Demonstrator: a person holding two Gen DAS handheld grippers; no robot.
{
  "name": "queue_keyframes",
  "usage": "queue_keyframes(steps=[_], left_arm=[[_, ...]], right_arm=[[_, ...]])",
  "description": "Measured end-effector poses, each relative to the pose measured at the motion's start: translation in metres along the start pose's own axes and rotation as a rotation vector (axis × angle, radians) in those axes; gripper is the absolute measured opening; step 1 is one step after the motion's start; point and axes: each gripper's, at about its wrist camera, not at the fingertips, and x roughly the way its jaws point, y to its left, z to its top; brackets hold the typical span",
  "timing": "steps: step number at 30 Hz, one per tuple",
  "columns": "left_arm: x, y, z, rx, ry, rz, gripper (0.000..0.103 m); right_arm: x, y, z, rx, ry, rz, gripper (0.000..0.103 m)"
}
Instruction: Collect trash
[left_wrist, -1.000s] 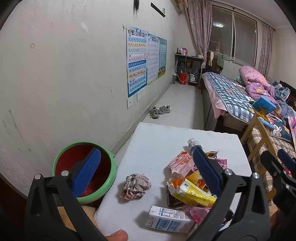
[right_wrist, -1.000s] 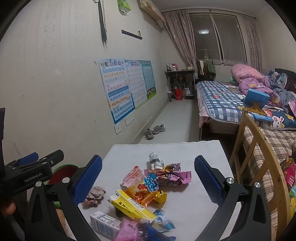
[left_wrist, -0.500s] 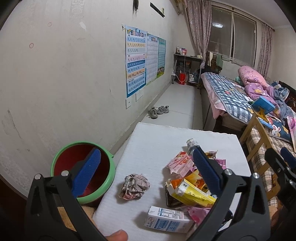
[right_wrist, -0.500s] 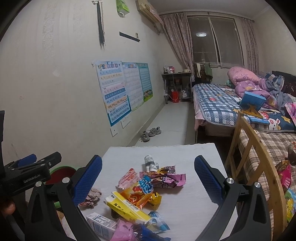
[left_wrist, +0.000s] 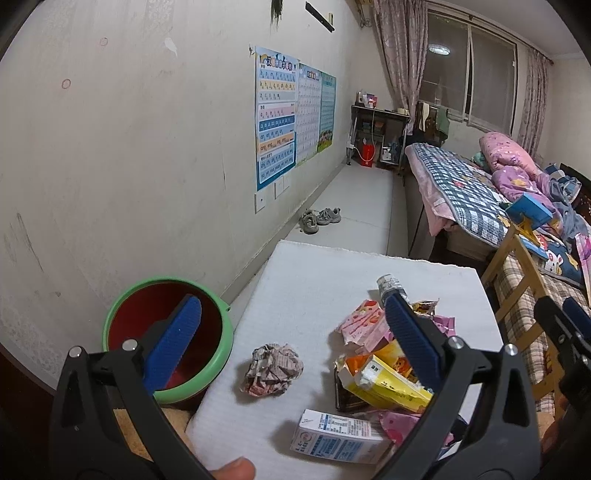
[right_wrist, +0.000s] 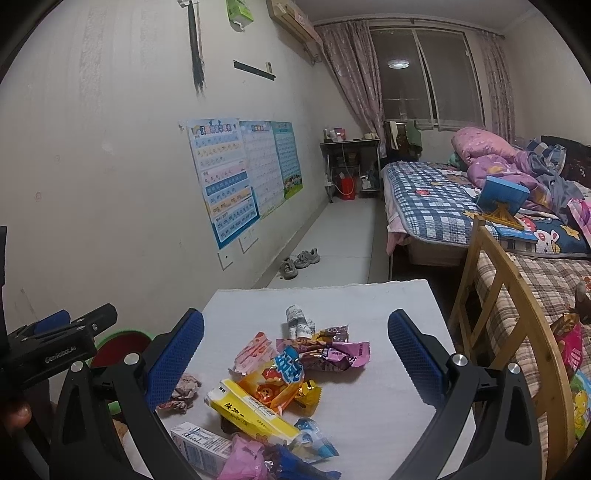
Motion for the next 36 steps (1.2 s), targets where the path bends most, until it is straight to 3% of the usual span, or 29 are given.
queue_keyframes(steps=[19,27,31,34,36], left_arm=[[0.007,-0.002,-0.003,0.003,0.018,0.006,0.098],[0.008,0.002,-0.005,-0.018,0.039,-0.024,0.098],[0.011,0.003,-0.008,-0.015,0.039,-0.028,0.098],[0.021,0.005,-0.02,-0.002,0.086,-0.049,0.098],[0.025,0.009,-0.033,0.007,0.129,-0.062,0.098]], right_arm=[[0.006,-0.004,-0.004,0.004,0.03,-0.004,0.096],[0.007,-0.005,-0.003,-0.011,0.044,0.002,0.096],[0.018,-0.01,-0.011,-0.039,0.12,0.037,0.096],[0.036,-0.016,-0.021,-0.011,0.213,0.089,0.096],[0.05,-0.017,-0.028,0.003,0.28,0.152,0.089]])
